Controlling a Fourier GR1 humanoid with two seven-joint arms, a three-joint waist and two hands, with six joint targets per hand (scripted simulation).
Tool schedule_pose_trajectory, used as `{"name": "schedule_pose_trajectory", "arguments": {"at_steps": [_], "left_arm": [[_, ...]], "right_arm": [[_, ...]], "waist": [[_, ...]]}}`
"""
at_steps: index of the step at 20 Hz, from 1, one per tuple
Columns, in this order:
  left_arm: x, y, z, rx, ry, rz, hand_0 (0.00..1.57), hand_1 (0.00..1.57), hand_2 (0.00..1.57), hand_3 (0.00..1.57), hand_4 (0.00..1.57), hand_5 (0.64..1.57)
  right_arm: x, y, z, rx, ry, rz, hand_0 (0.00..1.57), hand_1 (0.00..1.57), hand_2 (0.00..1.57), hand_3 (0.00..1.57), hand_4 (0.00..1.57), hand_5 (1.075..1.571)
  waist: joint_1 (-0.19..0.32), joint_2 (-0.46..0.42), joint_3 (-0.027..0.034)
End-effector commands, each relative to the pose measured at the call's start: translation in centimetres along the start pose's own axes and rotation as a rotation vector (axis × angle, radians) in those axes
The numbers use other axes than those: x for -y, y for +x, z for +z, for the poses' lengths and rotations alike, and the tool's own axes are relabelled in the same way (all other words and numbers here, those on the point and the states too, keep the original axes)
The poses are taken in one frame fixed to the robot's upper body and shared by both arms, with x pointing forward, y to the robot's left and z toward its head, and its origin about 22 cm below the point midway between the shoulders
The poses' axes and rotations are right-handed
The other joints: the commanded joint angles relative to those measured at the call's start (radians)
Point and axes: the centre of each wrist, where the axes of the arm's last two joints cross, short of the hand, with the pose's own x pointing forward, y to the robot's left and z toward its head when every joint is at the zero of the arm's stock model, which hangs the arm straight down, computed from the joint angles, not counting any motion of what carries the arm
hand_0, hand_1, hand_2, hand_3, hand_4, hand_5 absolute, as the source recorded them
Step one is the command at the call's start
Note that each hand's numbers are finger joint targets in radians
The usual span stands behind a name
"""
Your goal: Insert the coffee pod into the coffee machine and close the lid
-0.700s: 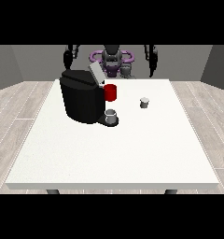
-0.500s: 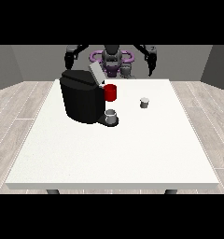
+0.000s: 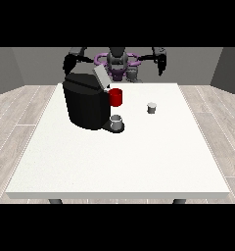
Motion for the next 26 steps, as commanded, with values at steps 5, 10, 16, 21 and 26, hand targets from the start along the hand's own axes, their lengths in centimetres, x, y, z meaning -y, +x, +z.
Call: {"name": "schedule_pose_trajectory", "arguments": {"at_steps": [5,10,16,21,26], "left_arm": [[-4.2,2.7,-4.5,-0.022,0.002,-0.188,0.0,0.0,0.0,0.0,0.0,1.571],[-7.6,3.3,-6.8,-0.104,-0.001,-0.183,0.0,0.0,0.0,0.0,0.0,1.571],[-8.8,2.5,-8.7,-0.163,0.053,-0.251,0.0,0.0,0.0,0.0,0.0,1.571],[-8.8,1.6,-10.1,-0.181,0.029,-0.273,0.0,0.0,0.0,0.0,0.0,1.571],[-7.3,0.2,-10.5,-0.249,0.007,-0.343,0.0,0.0,0.0,0.0,0.0,1.571]], "right_arm": [[-0.9,1.0,-1.2,0.052,0.03,-0.016,0.0,0.0,0.0,0.0,0.17,1.571],[-3.0,1.0,-0.6,0.078,0.05,-0.054,0.0,0.0,0.0,0.0,0.19,1.571],[-4.3,2.3,-1.6,0.137,0.109,-0.079,0.0,0.0,0.0,0.0,0.26,1.571],[-4.3,3.8,-3.9,0.133,0.082,-0.039,0.0,0.0,0.0,0.0,0.36,1.571],[-3.8,2.3,-3.7,0.081,0.082,0.003,0.0,0.0,0.0,0.0,0.37,1.571]], "waist": [[-0.048,0.06,0.0004],[-0.083,0.095,0.0002],[-0.139,0.196,0.0001],[-0.117,0.232,-0.0001],[-0.127,0.221,0.0001]]}}
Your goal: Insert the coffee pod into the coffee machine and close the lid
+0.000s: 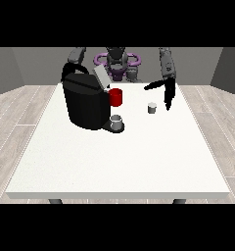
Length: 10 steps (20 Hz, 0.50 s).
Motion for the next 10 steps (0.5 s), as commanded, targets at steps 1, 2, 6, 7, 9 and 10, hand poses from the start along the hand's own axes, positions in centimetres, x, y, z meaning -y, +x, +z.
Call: {"name": "schedule_pose_trajectory", "arguments": {"at_steps": [1,2,6,7,9,10], "left_arm": [[1.2,-0.4,-0.6,-0.073,-0.041,-0.071,0.0,0.0,0.0,0.0,0.0,1.571],[1.7,-0.5,-0.6,-0.057,-0.055,-0.091,0.0,0.0,0.0,0.0,0.0,1.571],[2.2,0.1,-1.6,-0.046,-0.058,-0.151,0.0,0.0,0.37,0.0,0.0,1.571],[1.9,-1.1,-1.3,-0.034,-0.037,-0.162,0.0,0.0,0.46,0.0,0.0,1.571],[2.7,-1.2,-1.4,-0.085,-0.066,-0.18,0.22,0.22,0.53,0.22,0.0,1.571],[3.6,0.6,-1.9,-0.116,-0.117,-0.194,0.45,0.45,0.61,0.3,0.0,1.571]], "right_arm": [[0.3,0.2,-1.2,-0.047,-0.012,0.027,0.0,0.0,0.0,0.0,0.39,1.571],[0.2,-2.1,0.1,-0.065,-0.032,0.015,0.0,0.0,0.0,0.0,0.41,1.571],[-0.8,-2.0,-0.3,-0.065,-0.008,0.062,0.0,0.0,0.0,0.0,0.42,1.571],[-0.6,-1.3,-0.9,-0.031,-0.023,0.037,0.0,0.0,0.0,0.0,0.42,1.571],[-0.3,-2.6,-0.1,-0.085,-0.039,0.06,0.0,0.0,0.0,0.0,0.41,1.571],[0.8,-4.0,-0.2,-0.142,-0.068,0.057,0.0,0.0,0.0,0.0,0.36,1.571]], "waist": [[0.021,-0.024,0.0002],[0.026,-0.032,0.0004],[0.015,-0.013,0.0003],[0.005,0.018,0.0001],[0.015,-0.038,0.0003],[0.049,-0.085,0.0007]]}}
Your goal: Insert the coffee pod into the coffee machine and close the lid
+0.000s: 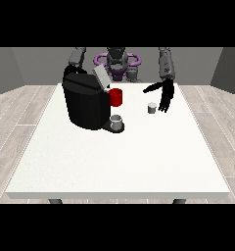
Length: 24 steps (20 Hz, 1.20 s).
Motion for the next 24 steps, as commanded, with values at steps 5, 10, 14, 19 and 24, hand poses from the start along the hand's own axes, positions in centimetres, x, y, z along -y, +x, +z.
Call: {"name": "schedule_pose_trajectory", "arguments": {"at_steps": [5,10,14,19,24], "left_arm": [[-1.3,-2.4,0.3,-0.06,-0.006,-0.116,0.62,0.62,0.74,0.48,0.0,1.571],[-0.5,-3.0,0.1,-0.066,-0.004,-0.227,0.57,0.57,0.7,0.41,0.0,1.571],[0.1,-2.5,-0.4,-0.016,0.032,-0.292,0.65,0.65,0.79,0.53,0.0,1.571],[-0.2,-1.8,-1.4,0.012,0.131,-0.289,0.69,0.69,0.85,0.65,0.29,1.571],[1.8,-3.3,-0.7,0.005,0.096,-0.364,0.92,0.92,1.04,0.83,0.36,1.571]], "right_arm": [[0.5,-0.4,-0.2,-0.002,-0.005,-0.014,0.0,0.0,0.0,0.0,0.43,1.571],[-0.2,0.6,0.0,-0.018,0.038,-0.01,0.0,0.0,0.0,0.0,0.48,1.571],[-0.6,1.2,-0.9,0.004,0.008,-0.022,0.0,0.0,0.0,0.0,0.49,1.571],[-1.7,1.4,-0.1,0.064,0.038,-0.02,0.0,0.0,0.0,0.0,0.5,1.571],[-0.2,1.3,-0.2,0.013,0.037,-0.046,0.0,0.0,0.0,0.0,0.52,1.571]], "waist": [[-0.011,0.021,0.0001],[-0.042,0.009,0.0001],[-0.028,0.029,0.0001],[-0.066,0.068,-0.0001],[-0.055,0.026,0.0]]}}
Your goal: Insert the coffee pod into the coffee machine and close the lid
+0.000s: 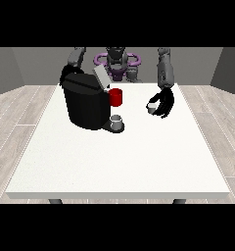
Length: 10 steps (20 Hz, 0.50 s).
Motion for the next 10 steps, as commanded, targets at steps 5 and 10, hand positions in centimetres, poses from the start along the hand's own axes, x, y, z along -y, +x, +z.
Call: {"name": "schedule_pose_trajectory", "arguments": {"at_steps": [5,10], "left_arm": [[-0.3,0.0,-0.6,-0.001,-0.007,-0.131,0.97,0.97,1.05,0.79,0.32,1.571],[-2.4,1.6,-1.9,0.08,0.019,-0.122,1.27,1.27,1.4,1.36,0.51,1.571]], "right_arm": [[-1.6,0.8,0.0,0.007,0.015,-0.01,0.0,0.0,0.0,0.0,0.41,1.571],[0.1,-0.2,-0.4,0.008,-0.02,-0.019,0.0,0.0,0.0,0.0,0.43,1.571]], "waist": [[-0.015,0.017,-0.0029],[-0.004,0.031,-0.0027]]}}
